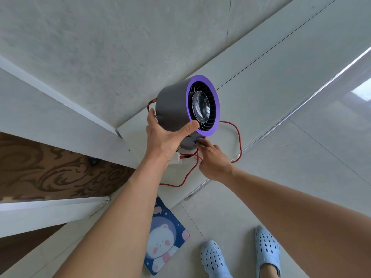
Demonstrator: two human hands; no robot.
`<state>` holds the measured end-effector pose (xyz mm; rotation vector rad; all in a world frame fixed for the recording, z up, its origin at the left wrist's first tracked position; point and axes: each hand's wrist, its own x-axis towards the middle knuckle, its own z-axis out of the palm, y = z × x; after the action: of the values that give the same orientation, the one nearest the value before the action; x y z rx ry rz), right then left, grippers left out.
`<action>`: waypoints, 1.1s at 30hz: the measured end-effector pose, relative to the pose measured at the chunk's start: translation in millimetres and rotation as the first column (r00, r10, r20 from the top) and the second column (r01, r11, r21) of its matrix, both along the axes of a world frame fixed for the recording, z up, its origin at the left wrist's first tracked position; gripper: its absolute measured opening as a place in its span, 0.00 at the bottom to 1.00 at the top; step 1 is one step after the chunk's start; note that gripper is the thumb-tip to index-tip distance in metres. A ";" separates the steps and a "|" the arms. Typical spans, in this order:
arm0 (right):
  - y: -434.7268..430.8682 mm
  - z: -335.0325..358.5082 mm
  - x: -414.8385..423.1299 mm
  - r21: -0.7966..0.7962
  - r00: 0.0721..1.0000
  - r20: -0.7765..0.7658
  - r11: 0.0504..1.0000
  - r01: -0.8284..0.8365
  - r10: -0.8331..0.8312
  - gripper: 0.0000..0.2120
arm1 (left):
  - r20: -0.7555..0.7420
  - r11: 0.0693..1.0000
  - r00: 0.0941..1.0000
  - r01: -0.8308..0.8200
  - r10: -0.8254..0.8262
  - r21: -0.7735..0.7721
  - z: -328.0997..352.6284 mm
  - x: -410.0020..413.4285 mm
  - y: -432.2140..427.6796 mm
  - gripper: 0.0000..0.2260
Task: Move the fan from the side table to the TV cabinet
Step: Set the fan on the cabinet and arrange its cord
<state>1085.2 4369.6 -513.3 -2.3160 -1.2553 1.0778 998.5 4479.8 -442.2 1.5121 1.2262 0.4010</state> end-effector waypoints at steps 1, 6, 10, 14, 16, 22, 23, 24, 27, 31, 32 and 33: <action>-1.8 0.4 0.9 0.027 1.000 -0.004 0.999 0.024 -0.024 0.33 | -0.036 1.000 0.999 0.009 -0.009 0.007 0.5 -5.2 0.1 0.60; -21.0 1.0 4.8 0.197 0.978 0.058 0.962 0.188 -0.202 0.26 | -0.198 0.993 0.980 0.022 0.002 0.118 -19.6 -46.7 -8.6 0.38; -28.1 0.2 2.1 0.226 0.965 0.078 0.947 0.229 -0.251 0.21 | -0.354 0.960 0.922 0.226 -0.156 0.164 -46.0 -58.9 -14.7 0.23; -25.1 0.3 -1.3 0.233 0.963 0.046 0.940 0.248 -0.265 0.20 | -0.566 0.901 0.781 0.409 -0.263 0.147 -62.9 -56.0 -14.8 0.27; -23.6 -0.3 -3.3 0.232 0.960 0.038 0.937 0.261 -0.277 0.20 | -0.601 0.891 0.758 0.425 -0.253 0.161 -67.3 -56.5 -14.8 0.24; -25.9 -0.7 -9.0 0.213 0.958 0.017 0.937 0.277 -0.287 0.21 | -0.565 0.878 0.789 0.426 -0.242 0.219 -67.0 -65.5 -11.8 0.18; -26.2 -0.7 -9.4 0.211 0.956 0.003 0.935 0.287 -0.294 0.21 | -0.555 0.878 0.796 0.423 -0.242 0.225 -65.8 -66.9 -13.4 0.19; -26.5 -0.9 -9.9 0.211 0.953 -0.019 0.930 0.300 -0.303 0.21 | -0.541 0.878 0.806 0.418 -0.240 0.232 -64.8 -68.2 -16.4 0.19; -27.1 0.8 -11.6 0.224 0.937 -0.095 0.910 0.349 -0.336 0.18 | -0.401 0.931 0.891 0.311 -0.214 0.193 -58.8 -67.9 -30.2 0.15; -26.0 8.5 -11.6 0.206 0.881 -0.258 0.869 0.451 -0.396 0.15 | -0.214 0.974 0.964 0.186 -0.157 0.126 -45.9 -55.4 -53.7 0.13; -25.7 11.4 -10.5 0.177 0.837 -0.343 0.845 0.504 -0.427 0.18 | -0.182 0.981 0.972 0.167 -0.146 0.102 -42.6 -51.2 -59.9 0.14; -25.9 14.7 -8.2 0.132 0.776 -0.442 0.822 0.553 -0.451 0.22 | -0.159 0.986 0.978 0.146 -0.132 0.078 -40.1 -46.6 -66.1 0.15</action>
<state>1077.1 4343.7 -498.6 -1.9352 -0.5229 1.0357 951.9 4413.7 -482.3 1.7204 1.2255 0.2524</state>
